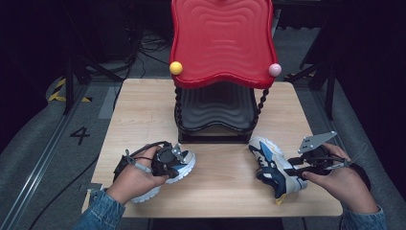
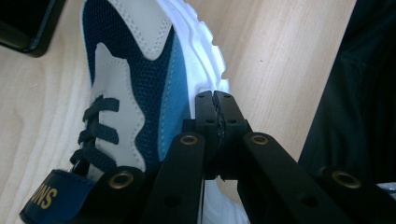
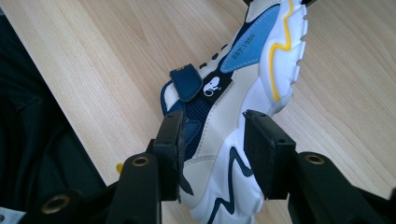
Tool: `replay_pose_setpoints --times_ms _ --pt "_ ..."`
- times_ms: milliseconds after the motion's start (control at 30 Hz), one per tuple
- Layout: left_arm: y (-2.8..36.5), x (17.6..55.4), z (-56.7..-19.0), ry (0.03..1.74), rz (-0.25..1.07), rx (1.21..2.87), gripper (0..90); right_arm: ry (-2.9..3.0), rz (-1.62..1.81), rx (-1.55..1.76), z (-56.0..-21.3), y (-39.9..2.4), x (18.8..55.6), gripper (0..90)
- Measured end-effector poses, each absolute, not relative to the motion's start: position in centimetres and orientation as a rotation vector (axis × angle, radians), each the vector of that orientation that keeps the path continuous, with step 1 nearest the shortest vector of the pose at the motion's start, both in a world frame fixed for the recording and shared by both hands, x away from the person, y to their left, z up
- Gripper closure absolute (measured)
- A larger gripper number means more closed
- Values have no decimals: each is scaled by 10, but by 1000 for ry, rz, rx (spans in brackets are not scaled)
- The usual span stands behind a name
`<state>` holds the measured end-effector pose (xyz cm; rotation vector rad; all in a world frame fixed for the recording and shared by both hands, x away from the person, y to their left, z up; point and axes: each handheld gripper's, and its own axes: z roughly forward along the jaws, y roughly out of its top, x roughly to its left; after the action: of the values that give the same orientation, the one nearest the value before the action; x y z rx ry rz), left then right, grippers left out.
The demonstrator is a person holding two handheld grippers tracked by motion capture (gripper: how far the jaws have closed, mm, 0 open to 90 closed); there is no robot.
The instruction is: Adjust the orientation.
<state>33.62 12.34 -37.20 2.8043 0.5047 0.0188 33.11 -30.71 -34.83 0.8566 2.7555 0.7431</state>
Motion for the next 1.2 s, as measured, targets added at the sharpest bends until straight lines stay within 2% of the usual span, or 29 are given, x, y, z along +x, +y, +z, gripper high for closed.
replay_pose_setpoints --times_ms 400,700,800,1033,1067,1100,1200 --pt "97 306 -395 410 -99 2839 836 2734 777 853 -345 -311 330 588" --pt "95 299 -390 385 -147 2827 674 2732 797 858 -345 -314 330 577" --pt "97 297 -382 387 -140 2797 636 2723 798 872 -344 -317 330 576" --pt "108 303 -357 406 -24 2790 533 2716 812 885 -344 -320 330 574" --pt "111 306 -354 395 15 2786 533 2718 813 889 -344 -320 330 574" --pt "116 309 -348 391 55 2781 493 2720 811 893 -344 -321 330 574" --pt "122 311 -342 404 78 2758 475 2719 815 893 -345 -321 330 574"
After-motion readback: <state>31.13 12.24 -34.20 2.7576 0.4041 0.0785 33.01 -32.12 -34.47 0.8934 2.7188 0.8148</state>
